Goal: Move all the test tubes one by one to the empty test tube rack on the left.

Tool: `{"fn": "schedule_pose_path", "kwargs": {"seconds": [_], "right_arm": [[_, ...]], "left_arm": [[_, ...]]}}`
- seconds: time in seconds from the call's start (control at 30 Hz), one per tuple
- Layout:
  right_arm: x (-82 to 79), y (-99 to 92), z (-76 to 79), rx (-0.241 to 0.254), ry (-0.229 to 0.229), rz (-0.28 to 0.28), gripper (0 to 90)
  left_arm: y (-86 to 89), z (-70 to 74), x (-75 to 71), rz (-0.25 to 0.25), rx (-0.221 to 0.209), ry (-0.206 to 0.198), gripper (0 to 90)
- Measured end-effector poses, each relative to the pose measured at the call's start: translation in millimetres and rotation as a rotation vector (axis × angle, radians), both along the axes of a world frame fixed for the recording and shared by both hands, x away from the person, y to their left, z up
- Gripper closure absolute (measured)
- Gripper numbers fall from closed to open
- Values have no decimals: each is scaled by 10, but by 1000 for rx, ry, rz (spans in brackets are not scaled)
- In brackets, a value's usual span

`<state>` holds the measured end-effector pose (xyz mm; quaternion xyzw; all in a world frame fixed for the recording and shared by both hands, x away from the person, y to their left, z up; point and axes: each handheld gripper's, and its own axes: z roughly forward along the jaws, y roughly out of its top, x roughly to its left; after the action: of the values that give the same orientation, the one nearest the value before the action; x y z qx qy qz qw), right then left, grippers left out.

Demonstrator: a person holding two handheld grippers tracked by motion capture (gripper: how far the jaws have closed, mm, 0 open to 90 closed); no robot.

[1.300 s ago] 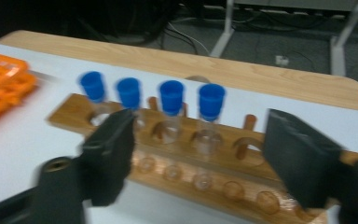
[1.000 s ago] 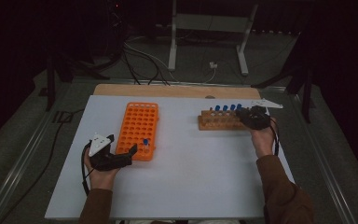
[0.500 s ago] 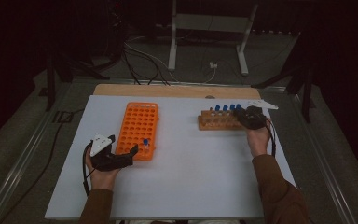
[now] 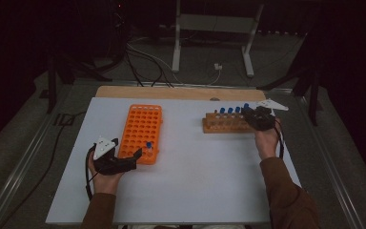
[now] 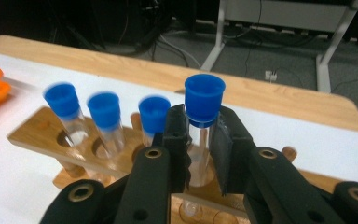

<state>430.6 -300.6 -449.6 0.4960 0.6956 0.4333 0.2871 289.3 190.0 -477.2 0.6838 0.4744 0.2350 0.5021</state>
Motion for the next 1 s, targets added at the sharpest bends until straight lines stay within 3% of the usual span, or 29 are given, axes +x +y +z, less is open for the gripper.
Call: {"fn": "schedule_pose_path", "kwargs": {"seconds": [0.5, 0.77, 1.0], "right_arm": [[-123, -3, 396, 0, -93, 20, 773], [-199, 0, 489, 20, -103, 57, 773], [-285, 61, 515, 45, -87, 108, 772]], "left_arm": [[-6, 4, -4, 1, 5, -1, 8], [-10, 8, -7, 0, 5, -3, 8], [-17, 21, -18, -1, 4, -11, 8]]}}
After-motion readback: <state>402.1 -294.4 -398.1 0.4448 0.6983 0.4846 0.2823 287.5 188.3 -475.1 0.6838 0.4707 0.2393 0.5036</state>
